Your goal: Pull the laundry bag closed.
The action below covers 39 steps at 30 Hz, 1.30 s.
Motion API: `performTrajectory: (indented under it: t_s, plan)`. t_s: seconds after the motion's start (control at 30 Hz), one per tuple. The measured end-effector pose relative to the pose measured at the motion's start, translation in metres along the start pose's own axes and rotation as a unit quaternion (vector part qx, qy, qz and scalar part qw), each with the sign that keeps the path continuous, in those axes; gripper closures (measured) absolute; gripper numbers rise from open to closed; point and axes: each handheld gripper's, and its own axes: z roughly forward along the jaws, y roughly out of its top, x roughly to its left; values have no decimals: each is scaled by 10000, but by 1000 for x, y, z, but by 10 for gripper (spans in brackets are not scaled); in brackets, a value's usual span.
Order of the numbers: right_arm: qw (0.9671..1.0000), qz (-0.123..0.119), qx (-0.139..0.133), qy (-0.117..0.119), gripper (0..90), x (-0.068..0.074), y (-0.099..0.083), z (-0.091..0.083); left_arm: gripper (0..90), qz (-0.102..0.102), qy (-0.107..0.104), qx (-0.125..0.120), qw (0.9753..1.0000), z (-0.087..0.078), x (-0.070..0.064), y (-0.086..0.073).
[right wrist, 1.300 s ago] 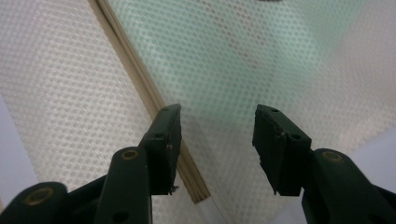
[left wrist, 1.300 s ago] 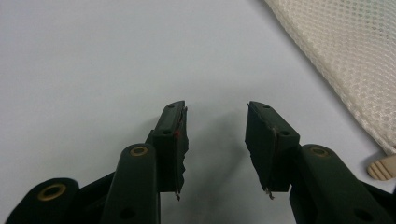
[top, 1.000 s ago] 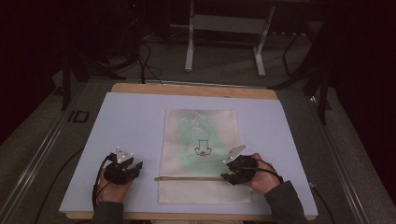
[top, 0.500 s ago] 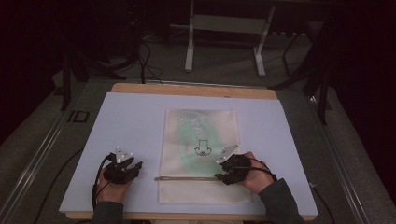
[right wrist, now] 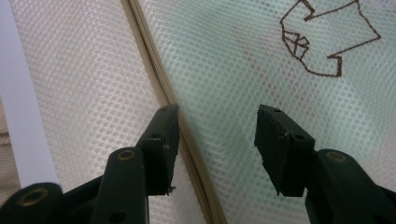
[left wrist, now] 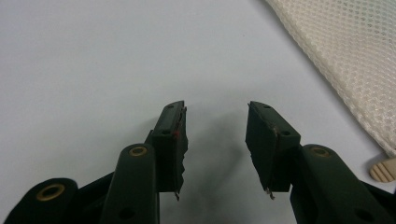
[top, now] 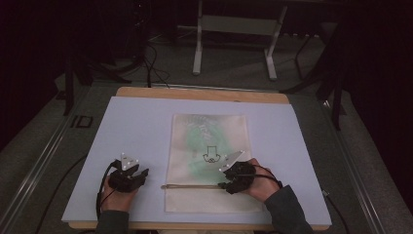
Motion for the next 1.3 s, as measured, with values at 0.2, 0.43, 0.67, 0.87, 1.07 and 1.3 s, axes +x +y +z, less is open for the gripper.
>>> performTrajectory:
  t_s: [0.2,0.43,0.67,0.87,1.07,1.3]
  plan:
    - [10000,-38,-49,62,497,2,4,4,570,-10,-1,-8,10000,0,0,0]
    - [9998,-141,-87,145,518,7,12,10,569,-19,4,-17,10000,0,0,0]
    - [9994,-237,-129,233,553,11,17,15,569,-9,-9,-16,10000,0,0,0]
    - [9989,-298,-208,287,558,14,23,20,567,-12,-10,-15,10000,0,0,0]
    - [9984,-341,-254,365,563,17,30,26,566,-1,-10,-6,10000,1,0,0]
    - [9977,-399,-304,446,562,22,39,34,564,-1,-14,-2,10000,0,0,0]
